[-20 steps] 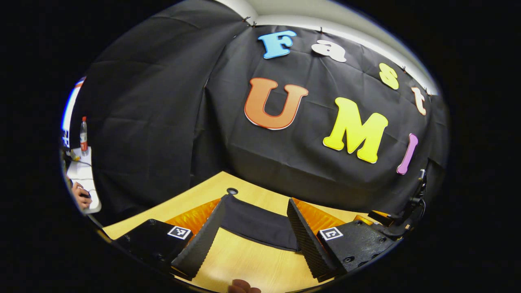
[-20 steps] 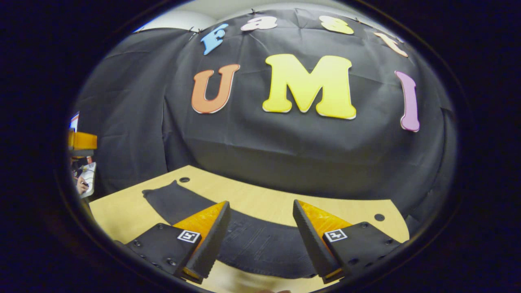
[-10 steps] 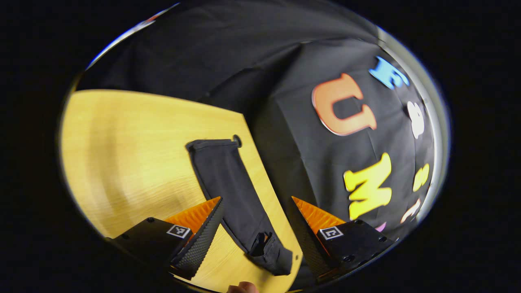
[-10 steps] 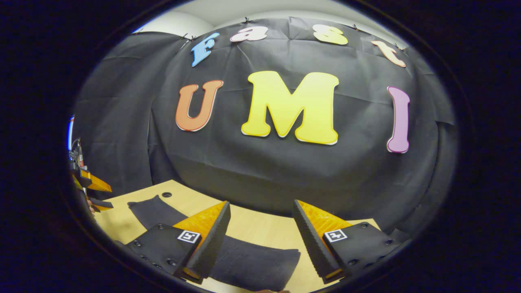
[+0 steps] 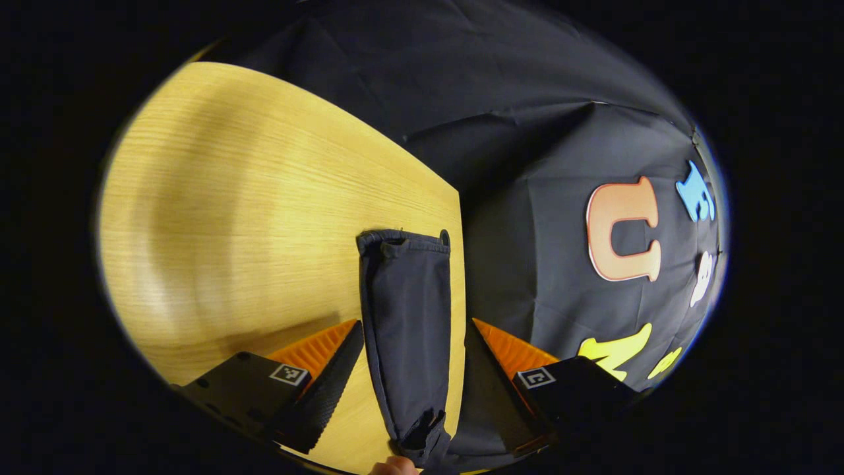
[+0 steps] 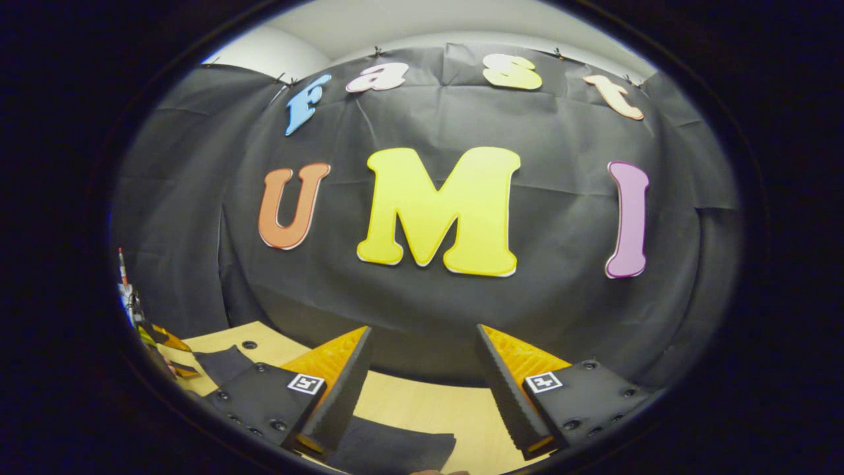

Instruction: Grasp the waist and the cuffs of the jeans and fold them to make the two legs overlap; first hold the waist and fold one-third of the jeans toward the cuffs, then hold the cuffs and fold the remaining one-third in the same direction to finish folding.

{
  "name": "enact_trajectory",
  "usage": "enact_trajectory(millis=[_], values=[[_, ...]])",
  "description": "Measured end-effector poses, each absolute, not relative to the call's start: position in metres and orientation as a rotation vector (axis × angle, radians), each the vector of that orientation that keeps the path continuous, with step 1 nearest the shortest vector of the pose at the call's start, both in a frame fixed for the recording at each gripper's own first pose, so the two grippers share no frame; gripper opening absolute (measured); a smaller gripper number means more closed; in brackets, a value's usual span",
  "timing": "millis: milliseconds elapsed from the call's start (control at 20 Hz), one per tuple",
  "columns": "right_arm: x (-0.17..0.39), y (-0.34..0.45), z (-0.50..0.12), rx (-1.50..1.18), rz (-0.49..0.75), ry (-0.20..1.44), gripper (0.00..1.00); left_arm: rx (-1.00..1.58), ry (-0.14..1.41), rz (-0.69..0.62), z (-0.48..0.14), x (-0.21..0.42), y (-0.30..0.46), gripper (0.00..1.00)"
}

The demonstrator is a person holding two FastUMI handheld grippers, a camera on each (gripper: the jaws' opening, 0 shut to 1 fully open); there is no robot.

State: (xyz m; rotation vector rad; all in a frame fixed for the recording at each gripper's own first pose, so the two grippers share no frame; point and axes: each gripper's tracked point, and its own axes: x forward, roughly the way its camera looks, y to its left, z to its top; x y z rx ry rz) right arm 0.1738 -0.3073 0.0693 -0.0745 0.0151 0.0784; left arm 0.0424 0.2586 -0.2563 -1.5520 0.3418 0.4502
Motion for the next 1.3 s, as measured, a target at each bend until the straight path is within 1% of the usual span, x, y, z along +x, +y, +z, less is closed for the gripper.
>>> enact_trajectory(millis=[150, 200, 250, 300, 350, 400, 500, 550, 700, 800, 850, 900, 950, 1050, 1100, 1200, 1300], values=[[0.182, -0.322, 0.075, -0.080, 0.061, 0.005, 0.94, -1.553, 0.353, 0.484, -0.271, 0.050, 0.260, 0.99], [0.184, -0.326, 0.075, -0.080, 0.053, 0.002, 0.94, -1.565, 0.342, 0.478, -0.271, 0.055, 0.261, 0.99], [0.186, -0.332, 0.074, -0.078, 0.044, 0.003, 0.92, -1.575, 0.335, 0.475, -0.271, 0.060, 0.262, 0.99], [0.187, -0.337, 0.072, -0.073, 0.036, 0.008, 0.94, -1.581, 0.330, 0.470, -0.272, 0.066, 0.264, 0.98], [0.189, -0.342, 0.068, -0.064, 0.029, 0.016, 0.94, -1.583, 0.330, 0.464, -0.272, 0.072, 0.263, 1.00], [0.190, -0.346, 0.065, -0.056, 0.022, 0.025, 0.92, -1.577, 0.332, 0.459, -0.274, 0.077, 0.263, 0.98], [0.194, -0.354, 0.058, -0.051, 0.012, 0.041, 0.97, -1.560, 0.332, 0.452, -0.275, 0.088, 0.264, 1.00], [0.195, -0.358, 0.056, -0.051, 0.008, 0.047, 0.97, -1.556, 0.327, 0.445, -0.275, 0.094, 0.264, 0.98], [0.197, -0.369, 0.053, -0.050, -0.008, 0.053, 0.97, -1.591, 0.302, 0.428, -0.277, 0.109, 0.264, 0.98], [0.196, -0.379, 0.051, -0.049, -0.022, 0.059, 0.97, -1.633, 0.301, 0.429, -0.283, 0.116, 0.262, 0.87], [0.196, -0.383, 0.051, -0.050, -0.027, 0.062, 0.97, -1.644, 0.298, 0.427, -0.286, 0.118, 0.260, 0.73], [0.195, -0.387, 0.051, -0.051, -0.033, 0.064, 0.97, -1.644, 0.305, 0.425, -0.290, 0.120, 0.257, 0.66], [0.195, -0.391, 0.050, -0.052, -0.037, 0.066, 0.97, -1.618, 0.349, 0.459, -0.302, 0.115, 0.253, 0.65], [0.193, -0.398, 0.051, -0.051, -0.046, 0.068, 0.97, -1.568, 0.360, 0.480, -0.306, 0.116, 0.252, 0.07], [0.192, -0.399, 0.051, -0.049, -0.048, 0.069, 0.97, -1.558, 0.359, 0.485, -0.305, 0.115, 0.255, 0.04], [0.191, -0.401, 0.051, -0.049, -0.049, 0.073, 0.96, -1.556, 0.363, 0.489, -0.305, 0.114, 0.256, 0.04], [0.190, -0.401, 0.050, -0.049, -0.047, 0.075, 0.92, -1.491, 0.382, 0.499, -0.302, 0.112, 0.254, 0.04]])
